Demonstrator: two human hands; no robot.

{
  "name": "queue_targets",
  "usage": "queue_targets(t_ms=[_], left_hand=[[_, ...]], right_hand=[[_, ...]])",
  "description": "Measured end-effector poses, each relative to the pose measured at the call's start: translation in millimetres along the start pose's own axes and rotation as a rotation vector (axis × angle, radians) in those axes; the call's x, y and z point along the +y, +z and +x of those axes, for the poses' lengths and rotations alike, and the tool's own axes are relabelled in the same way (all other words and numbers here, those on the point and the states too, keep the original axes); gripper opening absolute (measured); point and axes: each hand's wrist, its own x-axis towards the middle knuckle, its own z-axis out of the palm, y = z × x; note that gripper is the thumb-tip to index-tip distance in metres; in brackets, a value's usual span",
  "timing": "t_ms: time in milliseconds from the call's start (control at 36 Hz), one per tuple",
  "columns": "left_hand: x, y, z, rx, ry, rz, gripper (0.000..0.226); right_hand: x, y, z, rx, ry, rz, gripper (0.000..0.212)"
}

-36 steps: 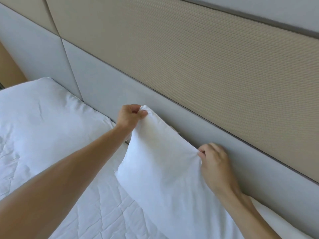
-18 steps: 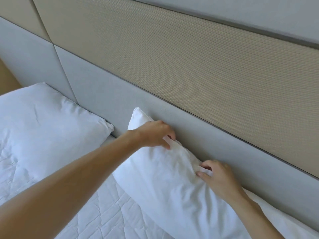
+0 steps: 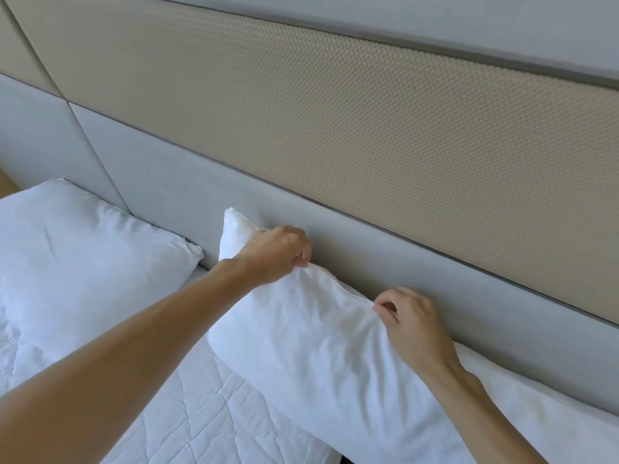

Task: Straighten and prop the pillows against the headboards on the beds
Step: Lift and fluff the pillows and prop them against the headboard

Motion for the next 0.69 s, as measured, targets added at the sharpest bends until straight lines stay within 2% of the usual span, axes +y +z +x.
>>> queue_targets(t_ms=[56, 139, 222, 278, 389, 444, 556, 611, 694], left_hand=[[8.8, 0.2, 2.7, -0.059, 0.029, -0.061, 0.018], [27.0, 6.4, 5.1, -0.124, 0.067, -0.116, 0.037], [49.7, 19.0, 10.8, -0.177, 0.092, -0.109, 0.041], [64.9, 29.4, 16.3, -0.218, 0.120, -0.092, 0.037], [85.3, 44.8, 24.2, -0.230, 0.142, -0.051, 0.013], [89.6, 47.5, 26.9, -0.200, 0.134, -0.034, 0.004], [89.8, 44.6, 30.6, -0.138, 0.113, -0.046, 0.004], [87.6, 43.0, 31.2, -0.114, 0.114, -0.063, 0.007], [85.2, 43.3, 30.5, -0.083, 0.121, -0.064, 0.009]], right_hand=[[6.8, -6.2, -5.1, -0.025, 0.025, 0.023, 0.004], [23.5, -13.7, -14.2, -0.111, 0.086, 0.019, 0.024], [43.8, -20.7, -25.6, -0.236, 0.146, -0.079, 0.034], [56.9, -27.0, -34.7, -0.296, 0.193, -0.126, 0.035], [74.7, -40.0, -46.6, -0.239, 0.210, -0.178, 0.015], [77.9, -43.6, -50.1, -0.238, 0.179, -0.242, 0.013], [83.4, -48.0, -55.9, -0.261, 0.104, -0.235, 0.013], [87.9, -52.4, -57.8, -0.275, 0.108, -0.230, 0.020], [93.1, -61.5, -60.1, -0.300, 0.132, -0.265, 0.018]])
